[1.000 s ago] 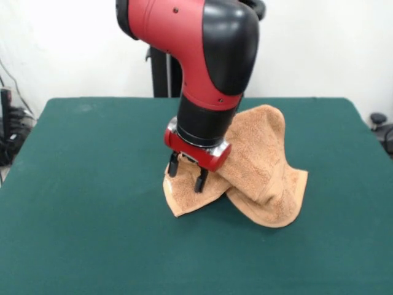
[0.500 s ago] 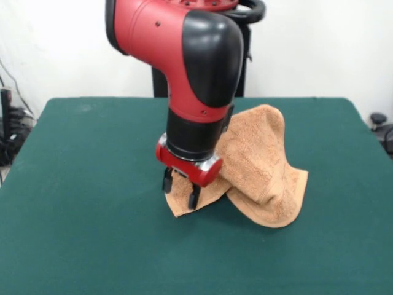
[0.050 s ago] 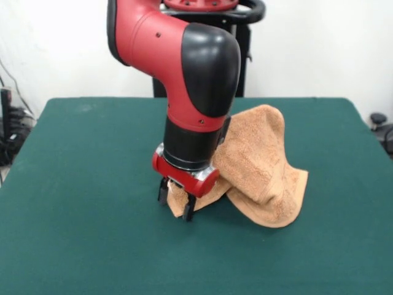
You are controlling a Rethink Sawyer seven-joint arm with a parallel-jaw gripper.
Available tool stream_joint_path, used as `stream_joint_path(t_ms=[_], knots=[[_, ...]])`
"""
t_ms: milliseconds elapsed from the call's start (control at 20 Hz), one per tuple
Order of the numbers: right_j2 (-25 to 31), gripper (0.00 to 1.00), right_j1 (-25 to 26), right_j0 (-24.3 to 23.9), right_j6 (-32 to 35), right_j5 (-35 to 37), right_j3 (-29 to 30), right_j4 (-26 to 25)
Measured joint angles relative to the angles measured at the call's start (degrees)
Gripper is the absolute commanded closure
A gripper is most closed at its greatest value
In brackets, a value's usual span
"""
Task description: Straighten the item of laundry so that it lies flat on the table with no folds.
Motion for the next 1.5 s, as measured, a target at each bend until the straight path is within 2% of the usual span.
stream_joint_path(t_ms=[450,700,750,900,1000,1050,1150,1300,1500], knots=[[-0.01,0.00,0.02,0.00,0.00,0.21,0.00,0.32],[-0.05,0.00,0.11,-0.10,0.01,3.59,-0.63,0.30],[-0.03,1.00,0.22,-0.36,0.00,6.51,-1.49,0.25],[-0.02,1.00,0.35,-0.50,0.00,8.35,-2.00,0.02],[-0.03,1.00,0.68,-0.96,0.00,13.53,-3.55,-0.80],[-0.03,1.00,1.10,-1.57,0.00,19.56,-5.20,-1.88],[-0.02,1.00,1.41,-2.00,0.00,23.77,-6.16,-2.64],[-0.03,1.00,2.48,-2.90,0.00,33.95,-8.16,-3.71],[-0.02,1.00,3.94,-3.02,0.00,38.46,-9.07,-3.90]])
